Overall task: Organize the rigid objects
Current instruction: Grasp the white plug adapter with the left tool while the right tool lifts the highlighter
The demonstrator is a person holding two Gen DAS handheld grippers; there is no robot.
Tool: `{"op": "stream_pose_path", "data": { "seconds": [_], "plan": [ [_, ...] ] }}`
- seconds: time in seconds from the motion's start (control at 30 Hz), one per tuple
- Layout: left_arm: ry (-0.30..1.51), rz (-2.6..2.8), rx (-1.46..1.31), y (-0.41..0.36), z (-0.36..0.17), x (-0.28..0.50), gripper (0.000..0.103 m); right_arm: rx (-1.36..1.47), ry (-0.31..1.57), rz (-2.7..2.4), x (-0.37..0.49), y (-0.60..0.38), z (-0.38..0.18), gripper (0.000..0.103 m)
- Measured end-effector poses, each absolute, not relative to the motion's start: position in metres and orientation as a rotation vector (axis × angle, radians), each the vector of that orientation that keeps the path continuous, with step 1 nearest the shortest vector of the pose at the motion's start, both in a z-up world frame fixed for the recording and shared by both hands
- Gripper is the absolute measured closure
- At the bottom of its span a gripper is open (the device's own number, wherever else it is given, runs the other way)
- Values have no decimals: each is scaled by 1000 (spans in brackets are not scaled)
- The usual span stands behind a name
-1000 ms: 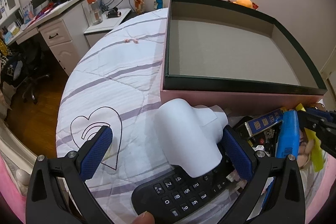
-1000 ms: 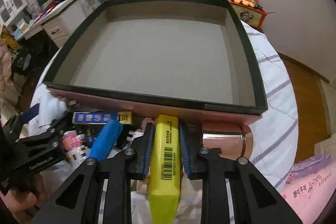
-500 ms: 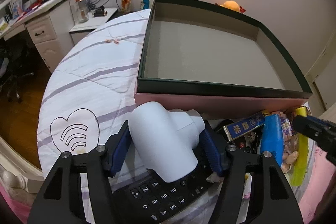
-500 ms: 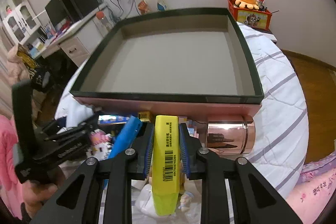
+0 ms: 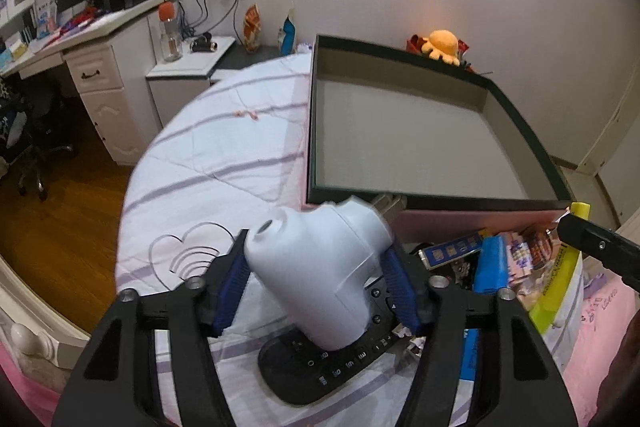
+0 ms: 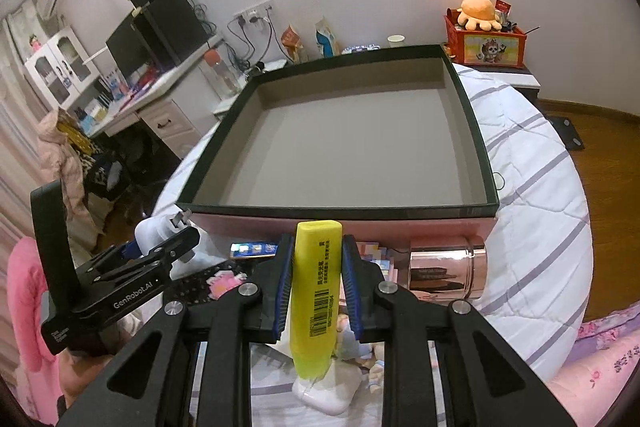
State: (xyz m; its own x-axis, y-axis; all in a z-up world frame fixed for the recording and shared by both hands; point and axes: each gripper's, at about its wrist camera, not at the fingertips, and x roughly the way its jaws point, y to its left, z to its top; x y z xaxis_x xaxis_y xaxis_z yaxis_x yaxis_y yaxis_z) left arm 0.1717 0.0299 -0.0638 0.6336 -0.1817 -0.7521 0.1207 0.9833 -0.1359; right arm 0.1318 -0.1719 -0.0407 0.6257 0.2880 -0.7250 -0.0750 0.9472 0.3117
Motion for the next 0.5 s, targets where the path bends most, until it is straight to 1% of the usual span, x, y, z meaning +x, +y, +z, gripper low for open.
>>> {"op": "stream_pose_path", "data": {
  "seconds": [0.33, 0.5],
  "plan": [
    [797, -215, -59, 23, -29, 158, 43, 274, 811, 235, 121, -172, -24, 80],
    [756, -252, -42, 9, -4, 160, 43, 260, 766, 256, 123, -170, -3, 80]
  ]
}}
